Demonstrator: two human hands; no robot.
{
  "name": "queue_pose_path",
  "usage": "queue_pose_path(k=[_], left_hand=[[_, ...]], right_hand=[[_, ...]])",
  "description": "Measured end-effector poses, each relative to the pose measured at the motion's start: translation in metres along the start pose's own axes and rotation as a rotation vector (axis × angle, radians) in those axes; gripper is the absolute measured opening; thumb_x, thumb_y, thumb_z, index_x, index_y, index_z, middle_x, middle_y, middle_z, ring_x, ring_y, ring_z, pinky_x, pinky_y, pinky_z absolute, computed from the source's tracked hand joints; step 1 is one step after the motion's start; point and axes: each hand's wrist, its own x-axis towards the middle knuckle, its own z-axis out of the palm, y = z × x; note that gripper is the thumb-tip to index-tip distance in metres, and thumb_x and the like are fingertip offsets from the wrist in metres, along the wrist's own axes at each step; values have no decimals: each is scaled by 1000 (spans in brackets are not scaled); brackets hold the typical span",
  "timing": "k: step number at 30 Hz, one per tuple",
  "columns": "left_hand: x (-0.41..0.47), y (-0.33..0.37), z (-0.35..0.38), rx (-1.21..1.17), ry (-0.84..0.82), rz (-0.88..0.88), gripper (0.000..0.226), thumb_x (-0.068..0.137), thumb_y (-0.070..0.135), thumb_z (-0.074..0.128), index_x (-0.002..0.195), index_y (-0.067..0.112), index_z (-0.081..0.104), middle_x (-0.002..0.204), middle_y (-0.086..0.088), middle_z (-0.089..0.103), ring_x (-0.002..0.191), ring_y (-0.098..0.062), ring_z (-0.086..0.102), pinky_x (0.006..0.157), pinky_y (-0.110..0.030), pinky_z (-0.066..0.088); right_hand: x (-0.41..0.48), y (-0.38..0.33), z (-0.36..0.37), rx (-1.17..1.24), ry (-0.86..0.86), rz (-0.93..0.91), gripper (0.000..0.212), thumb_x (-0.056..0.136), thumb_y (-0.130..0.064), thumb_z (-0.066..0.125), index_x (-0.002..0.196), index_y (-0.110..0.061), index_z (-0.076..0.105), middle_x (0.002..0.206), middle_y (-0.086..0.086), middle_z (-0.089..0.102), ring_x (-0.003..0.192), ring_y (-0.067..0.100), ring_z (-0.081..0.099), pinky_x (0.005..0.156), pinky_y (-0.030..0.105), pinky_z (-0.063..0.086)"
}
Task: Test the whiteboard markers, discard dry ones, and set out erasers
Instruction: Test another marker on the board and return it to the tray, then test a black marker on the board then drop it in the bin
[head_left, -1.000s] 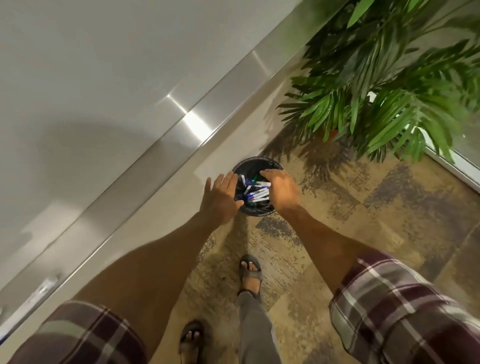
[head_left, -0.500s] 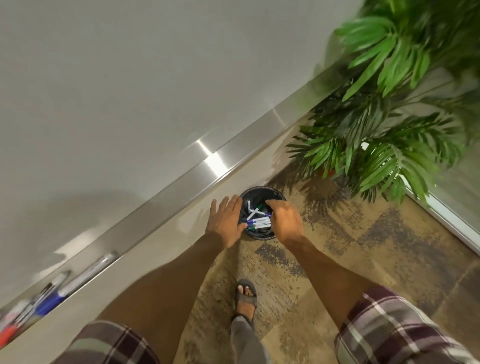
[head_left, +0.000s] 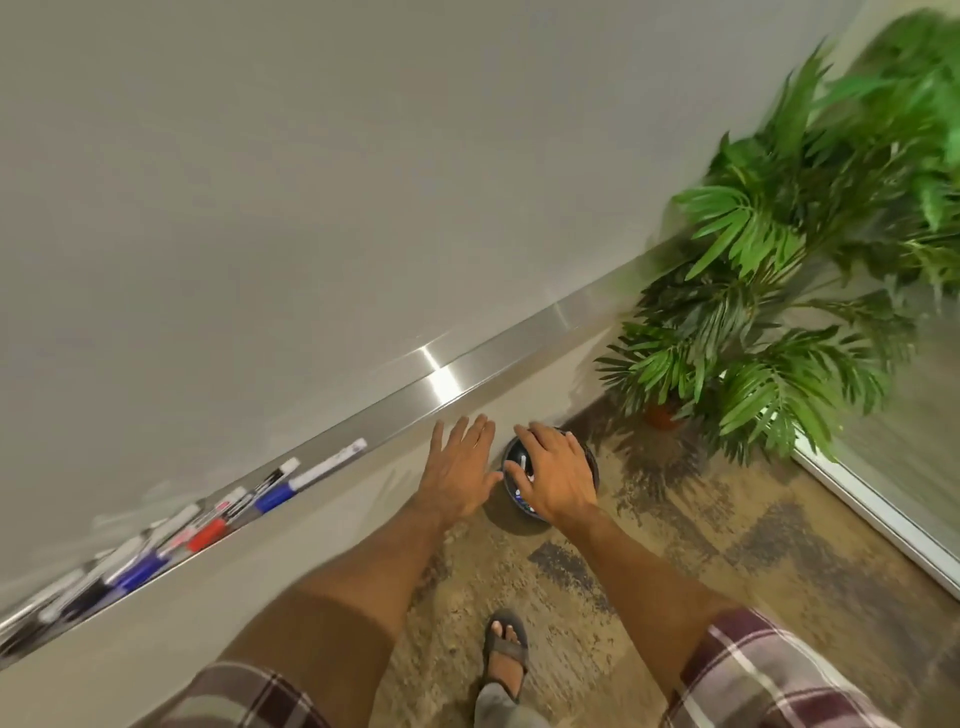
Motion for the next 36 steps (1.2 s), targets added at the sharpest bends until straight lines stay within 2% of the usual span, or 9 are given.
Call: queue_pose_path(k=[7, 12, 21, 24, 27, 29, 32, 36], left_hand=[[-101, -27, -13, -93, 84, -120, 76, 99, 55, 36, 156, 18, 1, 164, -4, -2, 150, -25, -2, 118, -47, -5], [-174, -65, -24, -102, 165, -242, 79, 97, 59, 35, 156, 19, 0, 164, -2, -3, 150, -24, -4, 119, -50, -5], [-321, -153, -18, -70, 279, -501, 75, 98, 61, 28, 156, 22, -1, 163, 0, -10, 150, -25, -6, 118, -52, -4], [-370, -179, -9, -83, 283, -618, 75, 98, 62, 27, 156, 23, -1, 163, 0, -10, 150, -26, -8, 118, -53, -4], [-419, -203, 2, -108, 291, -729, 76, 98, 62, 24, 156, 22, -3, 163, 0, -11, 150, -26, -8, 117, -53, -6], [-451, -220, 9, -108, 288, -799, 78, 94, 66, 14, 156, 21, -4, 163, -1, -12, 150, -26, -8, 117, -53, -7], [-494, -244, 20, -110, 288, -889, 97, 74, 73, -15, 156, 21, -5, 163, -1, -13, 150, -26, -8, 116, -53, -8], [-545, -278, 38, -162, 324, -985, 119, 58, 79, -34, 156, 21, -2, 163, -1, -10, 150, -27, -8, 116, -54, -7]], right_hand=[[-52, -77, -25, -29, 15, -43, 64, 94, -62, 22, 148, -27, 25, 154, 2, 26, 142, 22, 22, 117, 44, 13], [-81, -148, -39, -28, 1, -122, 70, 89, -67, 15, 148, -29, 21, 156, 1, 21, 143, 21, 16, 116, 45, 5], [-121, -305, -36, 17, -14, -419, 83, 81, -75, 4, 149, -31, 20, 156, -1, 20, 145, 21, 13, 118, 47, 5], [-135, -356, -29, 19, -21, -529, 97, 72, -79, -13, 149, -31, 21, 156, -1, 21, 145, 21, 13, 118, 47, 6], [-149, -407, -19, -1, -72, -624, 105, 65, -80, -20, 149, -30, 19, 157, 0, 18, 145, 22, 11, 117, 48, 3], [-157, -440, -11, -14, -86, -690, 109, 63, -80, -25, 148, -29, 21, 156, 0, 20, 145, 22, 13, 117, 48, 5], [-169, -485, 4, -11, -120, -782, 110, 62, -80, -25, 148, -29, 21, 157, -1, 20, 145, 21, 13, 118, 47, 6], [-187, -543, 21, -8, -157, -899, 110, 61, -80, -27, 149, -31, 18, 157, -1, 18, 145, 21, 12, 118, 47, 8]])
